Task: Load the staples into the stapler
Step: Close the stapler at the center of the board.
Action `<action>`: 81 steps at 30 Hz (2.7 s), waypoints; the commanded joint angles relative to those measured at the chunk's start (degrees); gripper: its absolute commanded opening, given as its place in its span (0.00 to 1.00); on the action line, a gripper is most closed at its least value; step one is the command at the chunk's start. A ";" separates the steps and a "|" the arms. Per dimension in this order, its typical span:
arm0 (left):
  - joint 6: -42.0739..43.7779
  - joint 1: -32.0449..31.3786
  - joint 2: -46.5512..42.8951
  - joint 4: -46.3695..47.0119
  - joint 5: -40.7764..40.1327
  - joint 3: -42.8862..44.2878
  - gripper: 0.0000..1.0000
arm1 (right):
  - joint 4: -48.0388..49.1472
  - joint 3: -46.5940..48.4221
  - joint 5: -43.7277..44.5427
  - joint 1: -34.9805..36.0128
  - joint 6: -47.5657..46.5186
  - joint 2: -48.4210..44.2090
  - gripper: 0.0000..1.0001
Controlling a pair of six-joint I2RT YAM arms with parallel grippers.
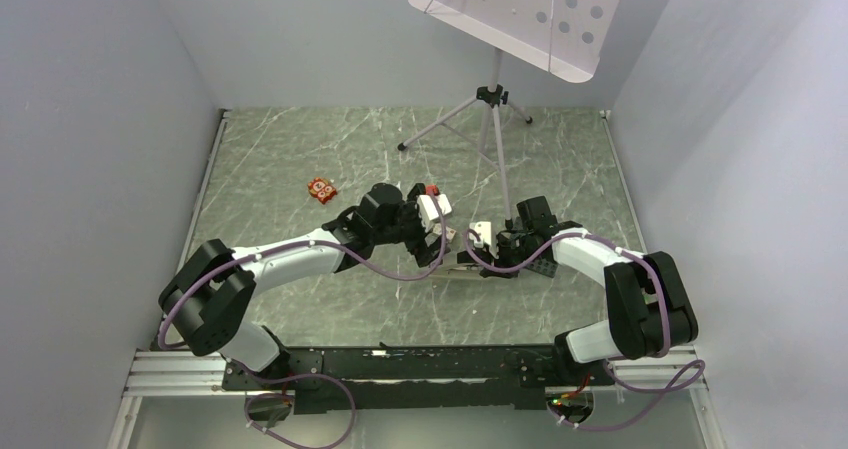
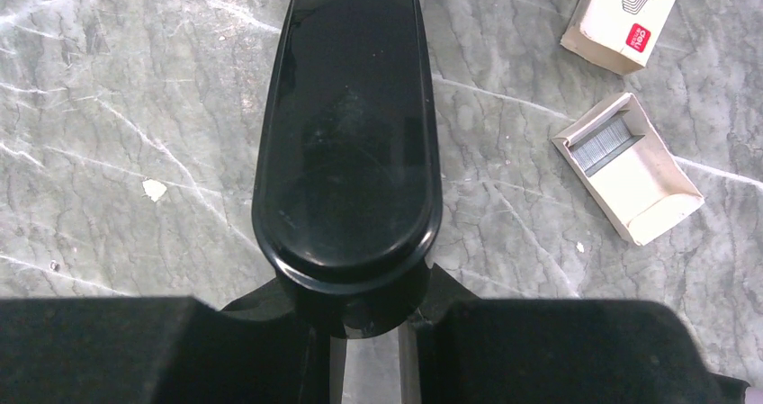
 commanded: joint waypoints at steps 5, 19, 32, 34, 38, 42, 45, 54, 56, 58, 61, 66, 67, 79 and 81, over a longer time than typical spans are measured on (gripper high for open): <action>-1.72 0.58 -0.62 0.39 -0.88 1.61 0.99 | 0.81 -0.49 0.74 -0.09 0.30 -0.21 0.12; 2.09 0.89 1.98 -4.32 3.90 6.24 0.99 | 0.28 -0.51 0.57 -0.09 0.41 -0.80 0.13; 13.27 -2.91 6.75 -10.41 5.69 9.06 0.99 | 0.70 -0.05 0.62 -0.11 1.24 -0.47 0.16; 14.01 -3.04 7.71 -10.97 6.61 9.63 0.99 | 0.88 -0.12 0.38 -0.05 1.56 -0.50 0.17; 14.29 -3.45 8.81 -10.11 8.24 9.51 0.99 | 0.91 -0.32 0.40 -0.07 1.85 -0.89 0.22; 14.71 -4.66 10.26 -10.61 9.00 9.82 0.99 | 1.05 -0.86 0.07 -0.03 2.57 -1.40 0.26; 14.89 -5.34 10.73 -10.33 8.76 9.65 0.98 | 1.38 -1.51 -0.11 -0.09 3.14 -2.22 0.31; 13.15 -5.81 14.10 -12.41 10.77 11.98 0.81 | 1.38 -1.55 -0.53 -0.29 4.02 -2.80 0.34; 12.65 -6.04 13.93 -11.52 10.38 11.29 0.80 | 1.31 -1.50 -0.68 -0.52 4.31 -2.96 0.36; 12.39 -6.14 13.63 -11.05 10.04 10.80 0.80 | 0.72 -1.36 -0.99 -0.80 4.46 -3.19 0.37; 12.18 -6.23 13.52 -11.25 9.72 10.72 0.76 | 0.26 -1.43 -1.10 -1.33 4.53 -3.76 0.38; 11.82 -6.32 12.86 -10.86 8.71 10.42 0.72 | -0.62 -2.18 -1.35 -2.06 4.42 -5.45 0.45; 11.74 -6.36 12.57 -10.78 8.32 10.32 0.71 | -0.67 -2.43 -1.44 -2.18 4.57 -6.01 0.46; 7.57 -6.35 8.48 -7.74 2.70 7.79 0.64 | -4.79 -3.24 -3.54 -3.63 6.83 -13.62 0.55; 5.98 -6.28 7.57 -5.75 2.19 6.27 0.62 | -5.69 -3.32 -4.35 -3.94 7.44 -14.54 0.55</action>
